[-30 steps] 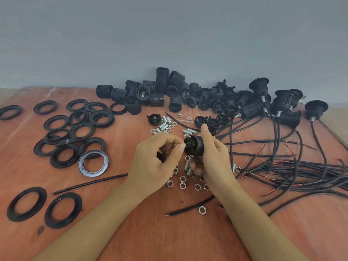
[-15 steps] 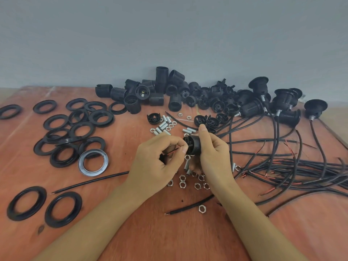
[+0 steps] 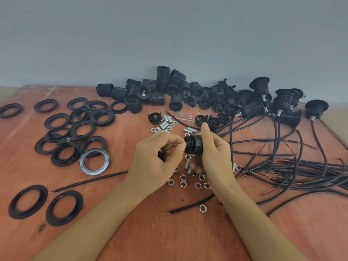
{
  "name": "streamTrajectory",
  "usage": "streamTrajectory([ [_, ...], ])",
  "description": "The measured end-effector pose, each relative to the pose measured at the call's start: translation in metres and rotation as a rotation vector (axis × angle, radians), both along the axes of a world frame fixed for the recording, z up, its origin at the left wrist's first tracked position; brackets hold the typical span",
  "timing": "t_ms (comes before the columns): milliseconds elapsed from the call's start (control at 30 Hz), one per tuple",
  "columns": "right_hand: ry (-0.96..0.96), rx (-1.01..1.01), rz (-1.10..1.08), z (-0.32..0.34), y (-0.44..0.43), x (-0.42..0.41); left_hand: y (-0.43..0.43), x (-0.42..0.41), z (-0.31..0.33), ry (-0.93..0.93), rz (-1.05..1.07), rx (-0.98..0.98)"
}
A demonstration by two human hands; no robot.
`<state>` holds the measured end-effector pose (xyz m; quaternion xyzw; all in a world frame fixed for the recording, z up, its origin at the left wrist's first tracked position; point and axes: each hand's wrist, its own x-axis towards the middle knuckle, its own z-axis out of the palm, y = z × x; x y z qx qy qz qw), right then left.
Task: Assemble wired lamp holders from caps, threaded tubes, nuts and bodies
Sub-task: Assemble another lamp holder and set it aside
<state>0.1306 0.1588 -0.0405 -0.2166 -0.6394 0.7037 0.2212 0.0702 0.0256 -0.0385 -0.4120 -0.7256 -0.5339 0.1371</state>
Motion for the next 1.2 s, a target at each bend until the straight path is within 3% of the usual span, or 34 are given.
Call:
streamTrajectory([
  [500,-0.002,0.041,-0.021,0.0005,-0.0012,0.0002,0.0001,-0.0002,-0.0022,0.004,-0.006,-0.007],
  [1200,-0.006,-0.058,0.009,-0.0002,0.0011,-0.0002,0.0017,0.0002,-0.0025,-0.013,-0.010,0.016],
])
